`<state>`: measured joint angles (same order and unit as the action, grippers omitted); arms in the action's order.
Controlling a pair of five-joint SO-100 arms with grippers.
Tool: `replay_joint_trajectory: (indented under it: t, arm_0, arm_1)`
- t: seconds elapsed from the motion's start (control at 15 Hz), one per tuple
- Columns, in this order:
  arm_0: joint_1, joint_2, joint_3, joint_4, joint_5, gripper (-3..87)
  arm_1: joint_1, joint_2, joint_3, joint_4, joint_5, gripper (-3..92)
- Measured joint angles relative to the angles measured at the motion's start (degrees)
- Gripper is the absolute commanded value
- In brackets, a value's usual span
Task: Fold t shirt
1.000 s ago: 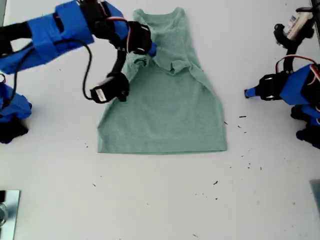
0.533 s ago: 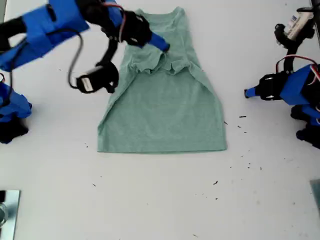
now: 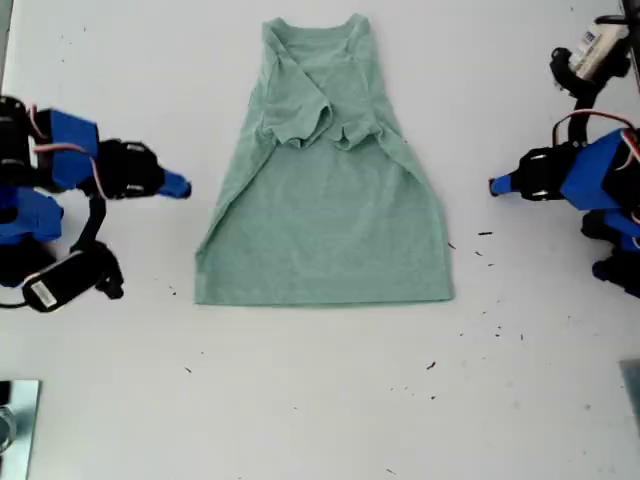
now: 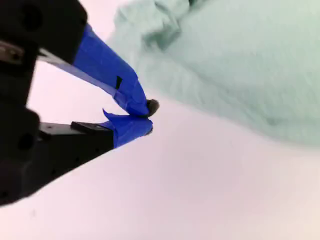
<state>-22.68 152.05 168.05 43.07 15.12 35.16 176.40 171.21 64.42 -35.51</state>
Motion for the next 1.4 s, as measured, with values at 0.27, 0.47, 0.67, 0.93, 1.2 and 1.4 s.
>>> replay_joint_trajectory:
  t: [0.27,0.47,0.67,0.93,1.2,1.4]
  arm_0:
    - [-0.09,28.48,13.18,4.83,0.0,-0.3]
    - [-0.09,28.39,13.18,4.83,0.0,-0.3]
    - [-0.09,30.06,13.27,4.83,0.0,-0.3]
    - [-0.09,30.06,13.54,4.83,0.0,-0.3]
    - [-0.09,30.41,13.54,4.83,0.0,-0.3]
    - [-0.09,30.41,13.54,4.83,0.0,-0.3]
  arm_1:
    - [-2.29,-3.87,-3.52,2.46,4.22,-1.5]
    - [-9.58,-20.74,-33.31,15.73,7.21,-1.5]
    - [-20.3,-39.2,-55.46,15.38,9.58,20.4]
    - [-25.93,-44.12,-43.95,4.83,10.02,30.9]
    - [-25.75,-45.79,-29.44,-7.73,10.46,25.8]
    - [-26.02,-50.98,-27.33,-15.03,12.04,-0.9]
